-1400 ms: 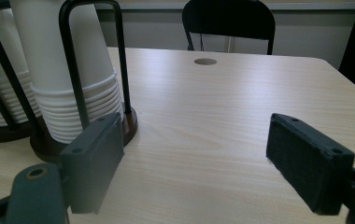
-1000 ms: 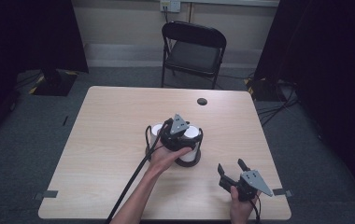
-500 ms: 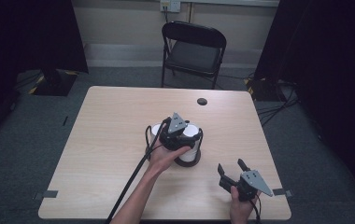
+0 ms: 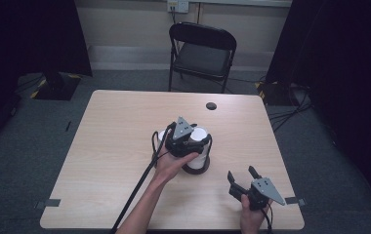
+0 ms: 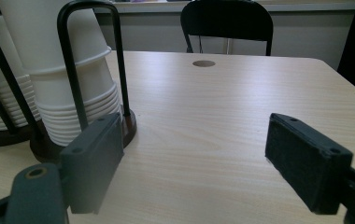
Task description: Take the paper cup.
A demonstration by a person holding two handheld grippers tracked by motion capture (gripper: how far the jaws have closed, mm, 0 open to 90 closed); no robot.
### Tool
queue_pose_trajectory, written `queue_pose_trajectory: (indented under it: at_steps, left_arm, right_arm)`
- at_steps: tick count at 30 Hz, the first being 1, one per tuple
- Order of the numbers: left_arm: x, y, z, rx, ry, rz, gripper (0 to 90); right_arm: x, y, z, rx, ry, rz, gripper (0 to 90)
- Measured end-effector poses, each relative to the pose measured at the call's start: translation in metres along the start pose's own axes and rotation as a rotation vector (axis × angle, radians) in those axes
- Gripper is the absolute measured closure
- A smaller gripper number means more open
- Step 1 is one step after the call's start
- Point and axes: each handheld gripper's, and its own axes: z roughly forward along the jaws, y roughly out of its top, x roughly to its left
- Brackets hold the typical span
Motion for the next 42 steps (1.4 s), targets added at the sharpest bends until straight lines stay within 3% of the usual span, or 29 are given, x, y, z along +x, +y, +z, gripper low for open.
queue_pose_trajectory:
  at_steps: [9, 12, 17, 29, 35, 42]
  left_arm:
    - [0.004, 0.002, -0.006, -0.03, -0.009, -0.049, 34.9]
    - [0.003, 0.004, -0.008, -0.04, -0.004, -0.035, 34.9]
    - [0.005, 0.006, -0.013, -0.077, -0.004, -0.053, 34.9]
    - [0.005, 0.011, -0.022, -0.127, 0.001, -0.047, 35.1]
    - [0.009, 0.012, -0.026, -0.152, -0.008, -0.092, 35.1]
    - [0.01, 0.015, -0.031, -0.178, -0.011, -0.098, 35.1]
  right_arm:
    - [0.0, 0.0, 0.0, -0.001, 0.0, -0.003, 18.7]
    - [0.0, 0.0, 0.0, -0.001, 0.001, -0.003, 18.7]
    - [0.001, 0.0, 0.0, 0.002, 0.005, -0.008, 18.8]
    - [0.001, 0.0, 0.001, 0.007, 0.008, -0.009, 18.9]
    - [0.001, 0.0, 0.001, 0.008, 0.009, -0.009, 18.8]
    - [0.001, 0.0, 0.0, 0.007, 0.01, -0.008, 18.8]
